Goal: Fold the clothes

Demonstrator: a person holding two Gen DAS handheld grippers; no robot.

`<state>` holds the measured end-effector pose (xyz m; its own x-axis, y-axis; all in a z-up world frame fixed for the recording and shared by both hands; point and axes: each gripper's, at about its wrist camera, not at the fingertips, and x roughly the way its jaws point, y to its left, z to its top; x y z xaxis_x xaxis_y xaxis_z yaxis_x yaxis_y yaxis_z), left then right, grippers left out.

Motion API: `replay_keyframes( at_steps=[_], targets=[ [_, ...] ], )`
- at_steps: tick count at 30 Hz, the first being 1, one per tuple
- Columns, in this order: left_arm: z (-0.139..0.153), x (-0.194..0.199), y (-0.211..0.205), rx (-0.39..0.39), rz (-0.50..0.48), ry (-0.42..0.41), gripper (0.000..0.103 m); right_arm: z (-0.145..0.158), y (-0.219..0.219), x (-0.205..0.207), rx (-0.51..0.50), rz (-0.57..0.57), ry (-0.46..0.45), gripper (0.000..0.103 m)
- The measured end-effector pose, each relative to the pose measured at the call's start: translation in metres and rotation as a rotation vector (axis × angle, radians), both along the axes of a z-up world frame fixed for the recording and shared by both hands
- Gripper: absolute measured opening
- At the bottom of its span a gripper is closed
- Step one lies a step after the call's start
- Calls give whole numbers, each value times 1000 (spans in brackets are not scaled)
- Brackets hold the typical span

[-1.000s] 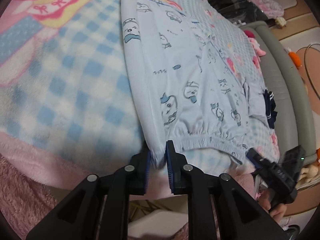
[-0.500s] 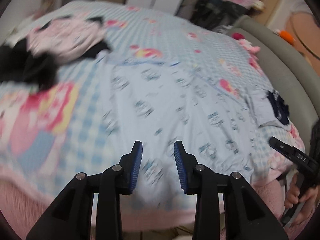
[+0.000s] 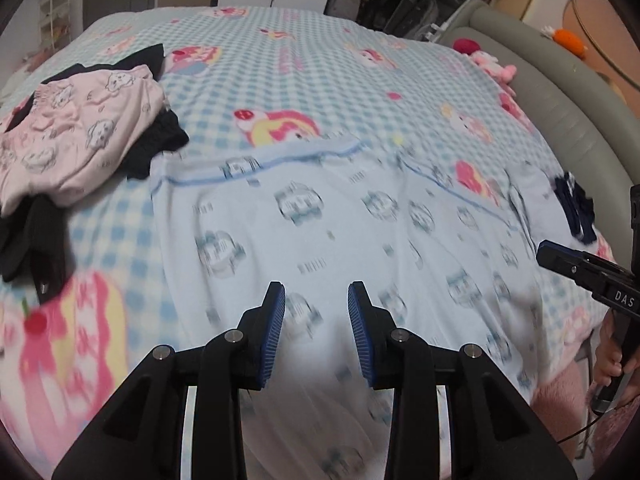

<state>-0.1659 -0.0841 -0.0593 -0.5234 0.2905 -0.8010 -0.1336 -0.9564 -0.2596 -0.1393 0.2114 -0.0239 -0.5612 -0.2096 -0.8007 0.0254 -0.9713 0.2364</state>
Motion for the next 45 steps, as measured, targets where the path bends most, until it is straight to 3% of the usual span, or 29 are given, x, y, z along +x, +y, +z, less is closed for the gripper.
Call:
replay_keyframes(
  at_steps=[5, 9, 17, 20, 30, 36, 40, 41, 43, 45],
  targets=[
    [-16, -56, -16, -4, 19, -12, 35, -8, -17, -69, 4, 70, -37, 43],
    [-25, -93, -28, 12, 38, -13, 35, -24, -43, -129, 73, 149, -49, 43],
    [-37, -144, 0, 86, -96, -57, 35, -76, -68, -216, 223, 206, -153, 44],
    [-41, -162, 13, 107, -150, -72, 35, -67, -44, -200, 165, 175, -99, 44],
    [-32, -191, 38, 135, -161, -53, 32, -86, 12, -188, 235, 135, -125, 44],
    [-26, -206, 51, 149, -159, -37, 32, -79, 33, -185, 155, 20, -67, 44],
    [-21, -216, 60, 159, -157, -27, 32, -54, 10, -180, 95, 122, 1, 45],
    [-20, -216, 59, 153, -146, -24, 34, -51, -3, -181, 84, 172, -2, 48],
    [-17, -194, 24, 71, -32, -16, 34, -56, -25, -190, 74, 230, -37, 57],
    [-14, -172, -10, -10, 81, -9, 34, -69, -41, -204, 105, 237, -77, 58]
  ],
)
